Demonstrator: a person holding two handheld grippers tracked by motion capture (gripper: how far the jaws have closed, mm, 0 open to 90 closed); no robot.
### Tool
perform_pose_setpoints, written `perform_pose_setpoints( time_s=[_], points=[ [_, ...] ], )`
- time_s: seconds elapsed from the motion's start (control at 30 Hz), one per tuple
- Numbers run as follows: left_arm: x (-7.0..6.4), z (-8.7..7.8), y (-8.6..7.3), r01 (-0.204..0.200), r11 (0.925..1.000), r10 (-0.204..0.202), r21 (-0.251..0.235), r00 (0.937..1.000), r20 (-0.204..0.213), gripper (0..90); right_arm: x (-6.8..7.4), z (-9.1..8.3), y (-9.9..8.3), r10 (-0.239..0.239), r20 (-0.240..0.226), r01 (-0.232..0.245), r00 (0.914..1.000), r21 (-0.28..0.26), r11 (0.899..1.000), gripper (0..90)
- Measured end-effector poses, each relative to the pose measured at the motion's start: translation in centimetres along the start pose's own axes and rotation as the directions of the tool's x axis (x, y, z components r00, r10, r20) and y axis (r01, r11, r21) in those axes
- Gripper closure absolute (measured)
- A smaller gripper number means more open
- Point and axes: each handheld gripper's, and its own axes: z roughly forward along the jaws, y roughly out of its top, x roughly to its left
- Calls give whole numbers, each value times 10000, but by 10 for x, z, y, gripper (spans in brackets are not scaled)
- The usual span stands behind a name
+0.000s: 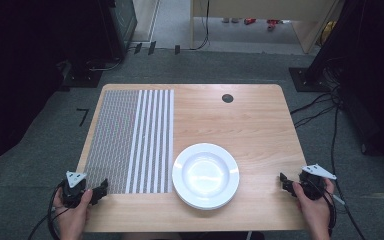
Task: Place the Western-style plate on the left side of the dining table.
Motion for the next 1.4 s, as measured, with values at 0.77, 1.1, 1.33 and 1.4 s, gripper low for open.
perform_pose_setpoints(
  time_s=[0.77, 1.1, 1.33, 1.4],
  points=[
    [8, -3, 5, 951, 9952, -957, 222, 9950, 294, 151, 0, 0, 0, 1, 22, -1, 10000, 0, 10000, 143],
    [3, -11, 13, 894, 9959, -891, -105, 9956, 284, 115, 0, 0, 0, 4, 24, -4, 10000, 1, 10000, 143],
    [-13, -13, 27, 663, 9976, -653, -219, 9968, 451, 115, 0, 0, 0, 6, 65, -6, 10000, 5, 10000, 138],
    [-18, -15, 35, 681, 9969, -659, -403, 9964, 542, 115, 0, 0, 0, 7, 63, -7, 10000, 5, 10000, 138]
  ],
)
